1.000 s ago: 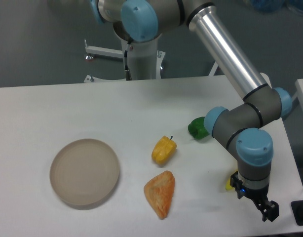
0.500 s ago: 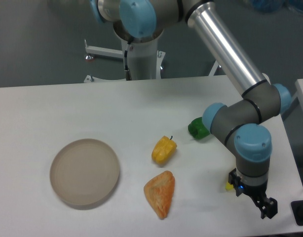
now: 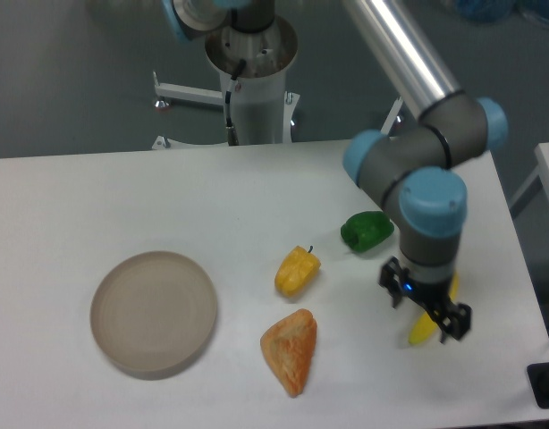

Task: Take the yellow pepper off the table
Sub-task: 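Move the open gripper over the yellow bell pepper, then lower the gripper around the yellow pepper and close on it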

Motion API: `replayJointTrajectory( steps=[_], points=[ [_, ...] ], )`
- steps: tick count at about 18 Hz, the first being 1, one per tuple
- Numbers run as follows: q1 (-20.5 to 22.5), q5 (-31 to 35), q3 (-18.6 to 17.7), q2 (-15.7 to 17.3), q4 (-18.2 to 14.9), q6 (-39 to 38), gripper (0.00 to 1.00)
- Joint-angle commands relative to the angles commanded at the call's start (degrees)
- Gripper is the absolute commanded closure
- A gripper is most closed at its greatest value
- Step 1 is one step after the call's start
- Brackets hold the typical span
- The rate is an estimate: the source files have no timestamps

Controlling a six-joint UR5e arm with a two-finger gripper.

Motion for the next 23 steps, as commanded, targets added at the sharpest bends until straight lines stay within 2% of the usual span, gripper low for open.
replayJointTrajectory(
  steps=[6,10,15,19,23],
  points=[
    [-1.6,-2.5,-12.0,5.7,0.8,-2.6,0.00],
    [-2.0,-2.6,-16.8,8.4,0.9,-2.5,0.00],
    [-3.9,-2.3,-20.3,9.9,1.4,-2.9,0.00],
    [-5.5,-1.9,-22.3,9.3,6.1,-3.6,0.00],
    [-5.5,-1.6,-23.5,9.1,6.9,-3.2,0.00]
  ],
)
